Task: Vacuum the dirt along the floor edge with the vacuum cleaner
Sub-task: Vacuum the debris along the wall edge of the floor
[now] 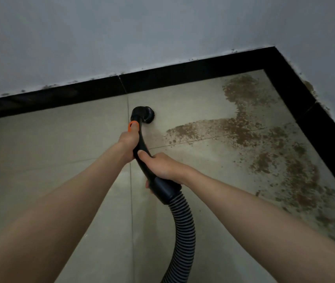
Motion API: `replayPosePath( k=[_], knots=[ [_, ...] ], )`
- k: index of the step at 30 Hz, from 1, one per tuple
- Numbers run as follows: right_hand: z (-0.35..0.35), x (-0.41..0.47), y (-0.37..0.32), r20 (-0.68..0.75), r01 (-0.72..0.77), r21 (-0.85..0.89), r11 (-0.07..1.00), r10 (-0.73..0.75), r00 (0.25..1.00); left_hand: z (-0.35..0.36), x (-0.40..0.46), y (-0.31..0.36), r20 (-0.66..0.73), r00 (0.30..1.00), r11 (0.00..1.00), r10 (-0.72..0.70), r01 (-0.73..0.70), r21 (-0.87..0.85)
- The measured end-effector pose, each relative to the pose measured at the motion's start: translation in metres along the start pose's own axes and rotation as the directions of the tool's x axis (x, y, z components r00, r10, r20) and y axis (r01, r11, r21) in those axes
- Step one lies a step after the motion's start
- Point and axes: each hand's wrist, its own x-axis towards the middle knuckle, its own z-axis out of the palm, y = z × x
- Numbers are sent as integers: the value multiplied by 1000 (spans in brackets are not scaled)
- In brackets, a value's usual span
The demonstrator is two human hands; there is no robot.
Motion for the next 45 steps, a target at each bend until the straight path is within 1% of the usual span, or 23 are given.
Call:
replayPosePath(
  k=[3, 9, 14, 21, 24, 28, 31, 34, 36, 41, 45],
  knots=[
    [24, 1, -8, 48, -1, -24, 1000, 2, 999, -30, -6, -9, -7, 1000, 999, -18, 17, -51],
    [55, -11, -12, 100, -43, -28, 999, 45, 994, -65, -25, -26, 54, 997, 987, -52, 60, -151],
    [64, -28, -9, 102, -60, -117, 991, 73, 992, -71, -39, -44, 92, 992, 960, -92, 113, -257],
    [66, -51, 4, 104, -103, -192, 976, 124, 987, -64, -57, -65, 85, 989, 939, -118, 139, -316],
    [63, -58, 8, 119, -113, -190, 975, 137, 983, -61, -64, -70, 100, 988, 938, -119, 145, -315],
    [62, -59, 4, 75, -99, -224, 970, 118, 990, -59, -67, -64, 102, 991, 943, -88, 116, -311],
    [65, -53, -6, 41, -64, -230, 971, 75, 996, -62, -61, -53, 39, 998, 947, -45, 55, -317],
    [65, -48, -10, 39, 5, -236, 972, 4, 999, -66, -54, -43, -28, 1000, 955, 12, -20, -296],
    [62, -49, -7, 44, 16, -223, 975, -6, 999, -66, -53, -43, -33, 999, 962, 29, -37, -271],
    [57, -52, 3, 69, -70, -171, 983, 83, 994, -53, -55, -56, 62, 996, 967, -57, 71, -246],
    [57, -47, 1, 50, -80, -167, 983, 89, 995, -54, -51, -52, 91, 994, 970, -57, 77, -232]
  ],
)
